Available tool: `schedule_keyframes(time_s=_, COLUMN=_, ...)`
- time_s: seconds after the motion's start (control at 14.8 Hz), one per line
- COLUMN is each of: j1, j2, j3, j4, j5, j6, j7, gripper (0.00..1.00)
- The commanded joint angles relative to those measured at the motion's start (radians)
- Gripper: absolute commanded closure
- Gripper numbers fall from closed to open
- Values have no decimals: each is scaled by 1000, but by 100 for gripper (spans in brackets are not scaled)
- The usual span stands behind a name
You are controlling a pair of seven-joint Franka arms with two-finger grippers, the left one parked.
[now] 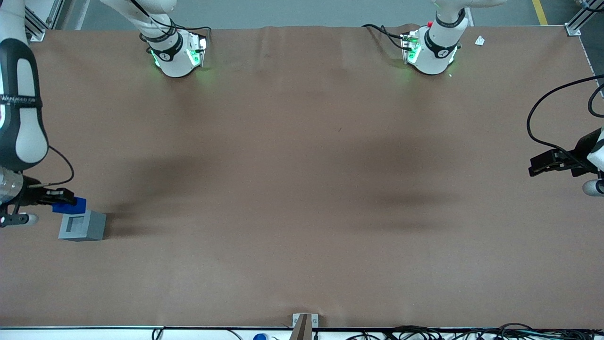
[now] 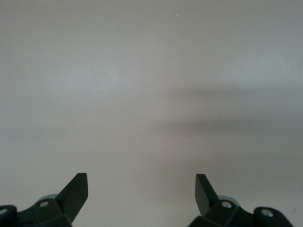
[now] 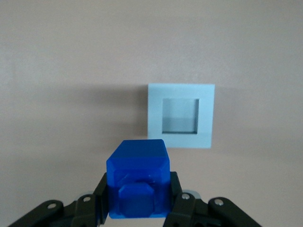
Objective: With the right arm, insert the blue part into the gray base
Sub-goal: 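Lift the blue block and carry it over the gray base, then lower the blue block into the gray base's square hole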
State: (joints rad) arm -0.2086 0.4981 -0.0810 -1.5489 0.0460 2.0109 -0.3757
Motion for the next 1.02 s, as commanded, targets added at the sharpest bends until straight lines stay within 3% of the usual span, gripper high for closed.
schedule_keyframes(time_s=0.0, j1=-20, j2=74, j3=7, j4=127, j5=12, j6=-44, j7=-26, gripper=97)
schedule_keyframes(time_s=0.2, j1=-21, j2=134, j3=-13, j4=184, j5=43, j6=-41, j7=-28, gripper=97)
schedule_keyframes(time_s=0.95, j1=8, j2=172, j3=-43, j4=205, j5=40, j6=6, j7=51, gripper=97)
